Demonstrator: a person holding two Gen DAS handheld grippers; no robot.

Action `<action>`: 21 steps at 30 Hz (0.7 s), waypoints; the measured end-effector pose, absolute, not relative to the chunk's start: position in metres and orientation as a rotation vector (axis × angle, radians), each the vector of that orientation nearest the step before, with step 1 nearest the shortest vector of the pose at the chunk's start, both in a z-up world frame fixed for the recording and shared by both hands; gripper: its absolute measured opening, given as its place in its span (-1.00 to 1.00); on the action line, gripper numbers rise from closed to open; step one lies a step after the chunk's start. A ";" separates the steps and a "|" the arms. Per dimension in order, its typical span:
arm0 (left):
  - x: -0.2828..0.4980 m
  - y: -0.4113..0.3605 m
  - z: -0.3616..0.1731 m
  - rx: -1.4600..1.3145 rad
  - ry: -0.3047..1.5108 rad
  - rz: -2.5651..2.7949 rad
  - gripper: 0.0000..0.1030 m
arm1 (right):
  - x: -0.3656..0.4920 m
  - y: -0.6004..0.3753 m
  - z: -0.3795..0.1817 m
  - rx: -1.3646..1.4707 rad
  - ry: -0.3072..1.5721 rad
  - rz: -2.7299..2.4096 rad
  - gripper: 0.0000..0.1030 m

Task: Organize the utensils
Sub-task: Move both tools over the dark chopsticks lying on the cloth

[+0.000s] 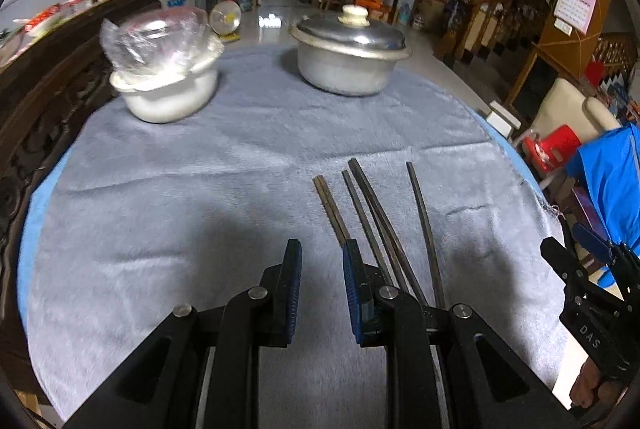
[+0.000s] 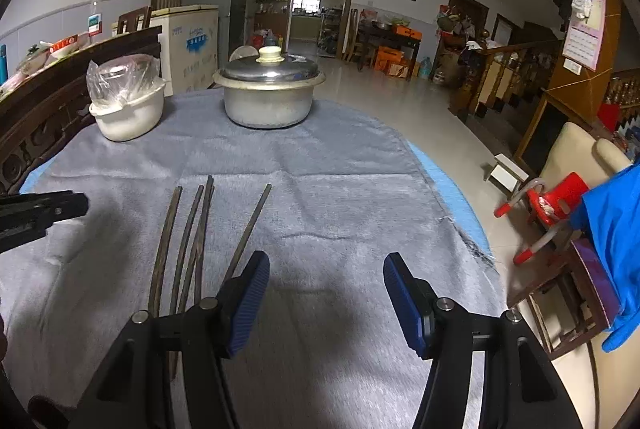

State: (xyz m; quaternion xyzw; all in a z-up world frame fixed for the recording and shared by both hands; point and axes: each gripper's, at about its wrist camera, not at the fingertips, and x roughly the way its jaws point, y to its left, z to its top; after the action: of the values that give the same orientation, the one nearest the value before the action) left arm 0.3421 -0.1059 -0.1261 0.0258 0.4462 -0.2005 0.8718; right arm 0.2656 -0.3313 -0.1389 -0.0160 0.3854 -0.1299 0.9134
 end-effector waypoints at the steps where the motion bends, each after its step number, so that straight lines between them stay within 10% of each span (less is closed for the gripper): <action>1: 0.350 -0.110 -0.131 0.054 0.955 -0.429 -0.59 | 0.273 -0.335 -0.143 -0.003 0.812 -0.239 0.23; 21: 0.435 -0.143 -0.199 -0.018 1.175 -0.471 -0.59 | 0.407 -0.365 -0.206 0.373 1.030 0.006 -0.41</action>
State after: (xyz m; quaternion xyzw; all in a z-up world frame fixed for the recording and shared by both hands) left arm 0.4346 -0.1431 -0.1988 -0.0086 0.5490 -0.2202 0.8063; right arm 0.4072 -0.3654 -0.2060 0.1771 0.4895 0.0029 0.8538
